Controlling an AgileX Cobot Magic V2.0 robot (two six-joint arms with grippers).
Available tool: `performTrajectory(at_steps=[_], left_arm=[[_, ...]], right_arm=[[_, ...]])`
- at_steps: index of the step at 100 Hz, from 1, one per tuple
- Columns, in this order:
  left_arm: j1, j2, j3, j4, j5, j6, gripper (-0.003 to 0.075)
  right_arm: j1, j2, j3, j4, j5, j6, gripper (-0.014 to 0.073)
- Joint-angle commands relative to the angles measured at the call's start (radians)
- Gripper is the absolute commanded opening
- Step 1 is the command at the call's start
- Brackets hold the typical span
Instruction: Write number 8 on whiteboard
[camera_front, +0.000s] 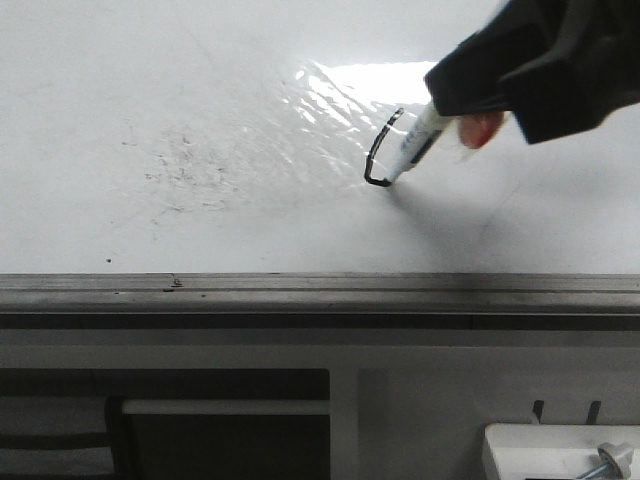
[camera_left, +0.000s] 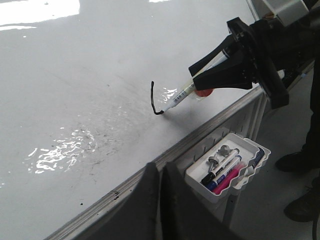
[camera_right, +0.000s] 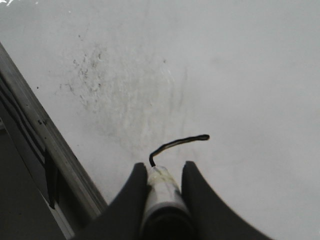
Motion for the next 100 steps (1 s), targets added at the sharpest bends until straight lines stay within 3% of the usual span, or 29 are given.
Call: performTrajectory(at_steps=[1,31,65,100], left_arm=[[0.003,0.006,-0.026,-0.050,-0.039,-0.011,-0.0020],[0.003,0.006,-0.026,-0.050,-0.039,-0.011,-0.0020],[0.003,0.006,-0.026,-0.050,-0.039,-0.011,-0.0020],[0.003,0.006,-0.026,-0.048,-0.039,-0.011,-0.0020]], right_arm=[[-0.068,-0.048,0.004,0.011,-0.051,-0.002,-0.0043],[-0.123,-0.071,0.038,0.011,0.148,-0.002,-0.0043],[-0.123,0.016,-0.081,0.000,0.127,-0.002,-0.0043],[-0.123,0.025,-0.159,-0.007,0.012,-0.002,-0.0043]])
